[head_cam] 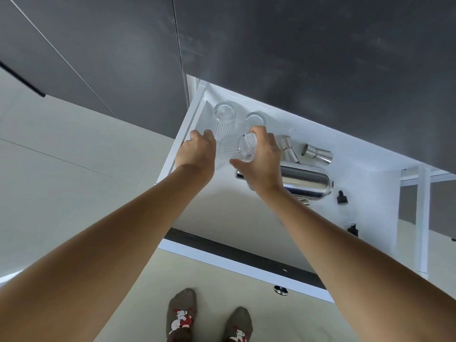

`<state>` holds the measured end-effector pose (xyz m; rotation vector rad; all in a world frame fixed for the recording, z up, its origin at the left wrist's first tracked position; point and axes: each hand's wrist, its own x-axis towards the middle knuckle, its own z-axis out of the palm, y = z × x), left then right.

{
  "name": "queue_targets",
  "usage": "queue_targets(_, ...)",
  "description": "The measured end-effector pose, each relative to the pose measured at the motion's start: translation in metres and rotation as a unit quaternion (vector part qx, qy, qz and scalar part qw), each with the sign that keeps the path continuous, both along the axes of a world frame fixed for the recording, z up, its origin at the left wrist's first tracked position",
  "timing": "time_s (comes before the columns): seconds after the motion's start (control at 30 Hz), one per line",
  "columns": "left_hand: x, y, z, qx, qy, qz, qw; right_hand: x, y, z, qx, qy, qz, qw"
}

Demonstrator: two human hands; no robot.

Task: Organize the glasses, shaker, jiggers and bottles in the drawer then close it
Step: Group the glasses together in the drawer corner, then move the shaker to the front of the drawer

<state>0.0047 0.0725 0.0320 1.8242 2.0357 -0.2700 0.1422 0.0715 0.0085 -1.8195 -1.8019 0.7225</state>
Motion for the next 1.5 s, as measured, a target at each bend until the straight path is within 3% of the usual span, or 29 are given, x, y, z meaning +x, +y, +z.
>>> queue_targets(0.23,0.004,0.010,-0.004,0.015,-0.008,-0.020,1.000,0.006,0.000,-0.012,-0.057,-0.078,0.032,0.995)
queue_targets(0.6,0.001,0.009,-0.008,0.037,-0.074,-0.004,0.997,0.020,0.002,-0.010,-0.087,-0.091,0.035,0.991)
queue_targets(0.73,0.007,-0.022,-0.006,0.183,-0.075,-0.044,0.979,0.071,-0.012,-0.007,-0.027,-0.171,-0.117,0.978)
queue_targets(0.83,0.021,-0.046,-0.006,0.236,-0.167,-0.138,0.947,0.114,-0.025,-0.012,-0.142,-0.156,-0.208,0.955)
queue_targets(0.97,0.033,-0.066,-0.015,0.148,-0.230,-0.238,0.932,0.125,-0.035,-0.005,-0.160,-0.089,-0.114,0.977)
queue_targets(1.5,0.009,-0.080,-0.024,-0.018,-0.202,-0.183,0.962,0.063,-0.096,-0.003,-0.209,-0.027,0.039,0.977)
